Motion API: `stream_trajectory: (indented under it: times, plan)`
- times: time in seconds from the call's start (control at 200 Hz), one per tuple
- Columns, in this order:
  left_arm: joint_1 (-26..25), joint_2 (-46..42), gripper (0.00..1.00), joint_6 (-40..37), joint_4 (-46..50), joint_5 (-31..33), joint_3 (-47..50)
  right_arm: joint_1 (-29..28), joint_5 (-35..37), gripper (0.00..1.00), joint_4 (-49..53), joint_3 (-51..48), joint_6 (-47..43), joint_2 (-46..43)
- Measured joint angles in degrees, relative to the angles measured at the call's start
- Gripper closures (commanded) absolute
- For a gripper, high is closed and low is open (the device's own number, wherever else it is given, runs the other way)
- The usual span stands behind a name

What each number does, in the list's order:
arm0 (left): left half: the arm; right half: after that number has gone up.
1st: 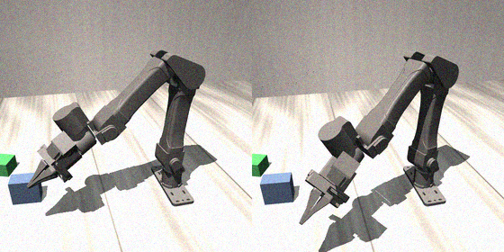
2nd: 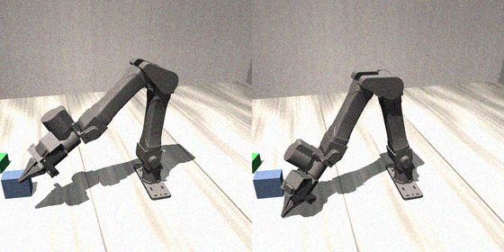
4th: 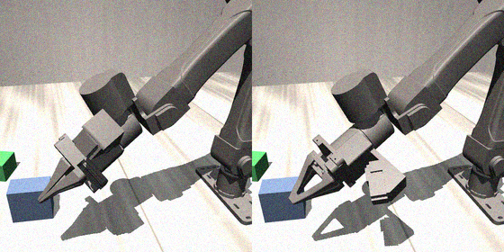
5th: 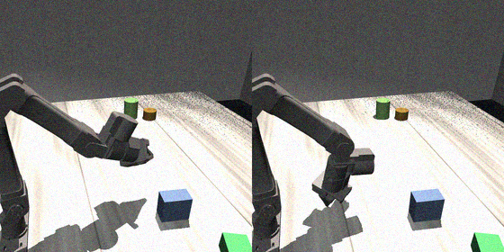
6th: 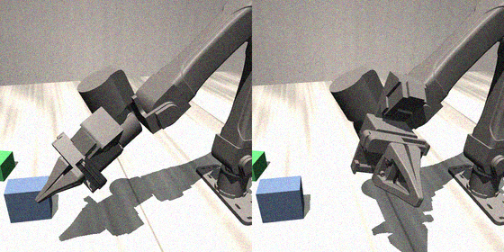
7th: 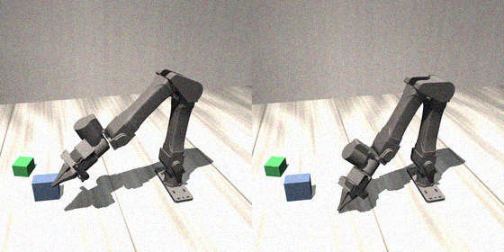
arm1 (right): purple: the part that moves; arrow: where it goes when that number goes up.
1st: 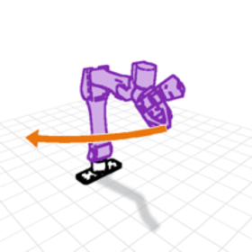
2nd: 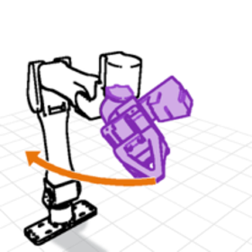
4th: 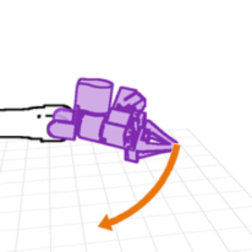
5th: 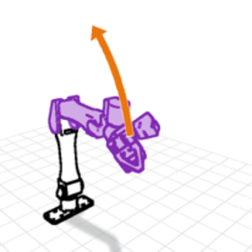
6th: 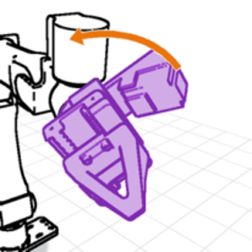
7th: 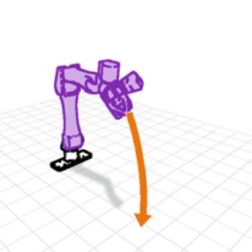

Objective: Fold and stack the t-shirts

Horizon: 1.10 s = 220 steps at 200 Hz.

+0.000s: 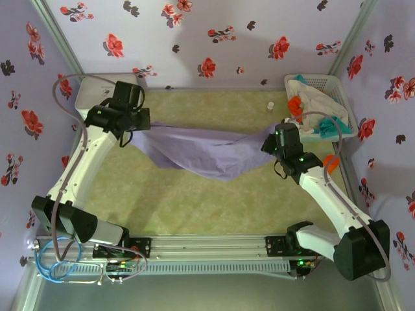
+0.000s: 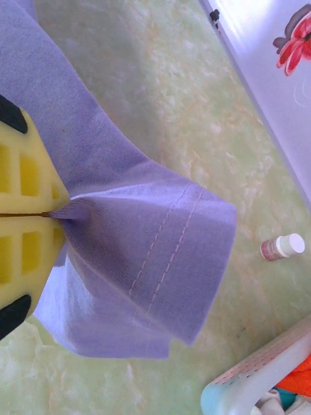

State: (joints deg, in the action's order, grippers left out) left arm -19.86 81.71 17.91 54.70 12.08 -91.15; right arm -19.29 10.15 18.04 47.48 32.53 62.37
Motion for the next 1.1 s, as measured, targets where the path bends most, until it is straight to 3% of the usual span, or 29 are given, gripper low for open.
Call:
stream_trajectory:
  times: [0.215,0.445,0.53,0.69,0.92,1.1]
  plan:
    - [0.0,-1.57,1.0,-0.79,1.05,-0.04,-0.55,-1.77,-0.42,0.9,4.74,-5.77,1.86,-6.34]
    - [0.07,-8.0,1.0,-1.62,-0.09,-0.26,9.07,-2.6,0.63,0.48,14.73,-10.03,6.58,-13.07]
    - [0.07,-10.88,1.0,-1.57,0.13,-0.31,14.8,-2.58,1.07,0.39,16.85,-10.23,6.71,-12.79]
    - [0.04,-11.63,1.0,-0.33,-0.39,-2.32,20.22,-2.21,-0.11,0.35,16.5,-7.91,6.01,-4.94]
    - [0.04,-11.82,1.0,0.72,-2.51,-3.74,23.87,-1.75,-9.16,0.34,12.63,4.7,1.57,15.67]
    - [0.04,-11.82,1.0,1.01,-3.78,-4.09,23.93,-1.92,-15.45,0.34,10.64,12.48,-2.08,26.34]
